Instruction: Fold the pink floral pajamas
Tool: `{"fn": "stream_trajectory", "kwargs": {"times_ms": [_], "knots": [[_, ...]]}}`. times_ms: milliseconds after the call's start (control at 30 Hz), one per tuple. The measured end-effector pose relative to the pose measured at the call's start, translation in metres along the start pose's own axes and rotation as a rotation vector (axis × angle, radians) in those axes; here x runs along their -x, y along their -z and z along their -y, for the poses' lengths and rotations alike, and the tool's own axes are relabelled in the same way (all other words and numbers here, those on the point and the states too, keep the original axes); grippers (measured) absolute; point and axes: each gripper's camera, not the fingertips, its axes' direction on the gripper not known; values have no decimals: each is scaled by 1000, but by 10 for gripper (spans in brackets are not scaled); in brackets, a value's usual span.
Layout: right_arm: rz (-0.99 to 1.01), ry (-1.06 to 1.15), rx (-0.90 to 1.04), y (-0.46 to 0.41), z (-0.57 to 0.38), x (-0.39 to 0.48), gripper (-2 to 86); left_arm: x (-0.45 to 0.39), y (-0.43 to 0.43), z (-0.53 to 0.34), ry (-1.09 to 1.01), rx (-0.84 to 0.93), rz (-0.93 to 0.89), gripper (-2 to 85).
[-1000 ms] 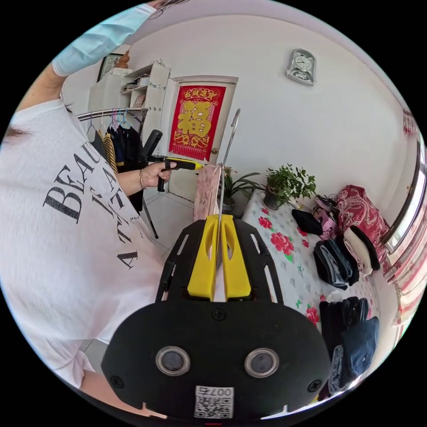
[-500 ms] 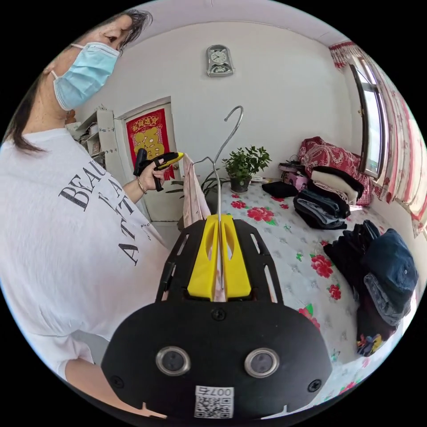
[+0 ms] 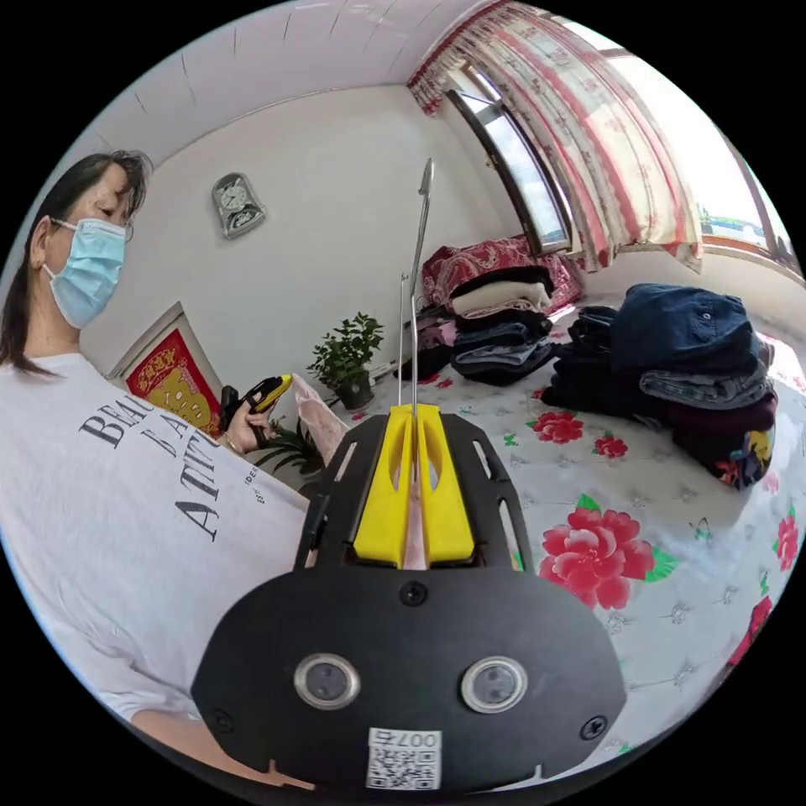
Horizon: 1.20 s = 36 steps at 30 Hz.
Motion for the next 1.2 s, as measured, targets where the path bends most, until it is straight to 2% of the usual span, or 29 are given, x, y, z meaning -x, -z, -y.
{"fn": "stream_trajectory", "kwargs": {"times_ms": [167,200,267,367,433,500,567,633,733,800,967,1067,1133,1200], "knots": [[-342,-212,-126,35,3,-58,-1,6,-54,7,-100,208,-40,-10],[-360,-282,-176,52,0,-78,-1,7,-69,6,-117,260,-60,-10],[-394,-445,-270,79,-11,-110,1,10,-88,4,-130,294,-62,-10],[-671,-622,-445,130,-41,-147,5,27,-110,1,-111,324,-55,-10],[-745,-727,-398,150,-59,-176,13,38,-122,-2,-93,371,-45,-10],[-800,-910,-235,159,-92,-210,24,47,-134,-6,-107,422,-6,-10],[-849,-985,-180,157,-118,-214,33,55,-136,-10,-101,432,16,-10],[-851,-983,-180,146,-138,-204,42,64,-136,-13,-84,423,28,-10],[-711,-909,-108,97,-155,-180,60,79,-136,-18,-60,428,53,-10],[-604,-784,47,33,-152,-158,75,88,-139,-22,-63,443,77,-10],[-484,-580,392,-96,-140,-130,87,102,-148,-32,-79,488,150,-10],[-515,-509,591,-156,-146,-121,64,112,-152,-38,-92,520,172,-10],[-649,-427,616,-173,-143,-109,36,122,-154,-39,-87,529,183,-10],[-567,-416,685,-188,-130,-113,11,140,-162,-36,-70,540,186,-10]]}}
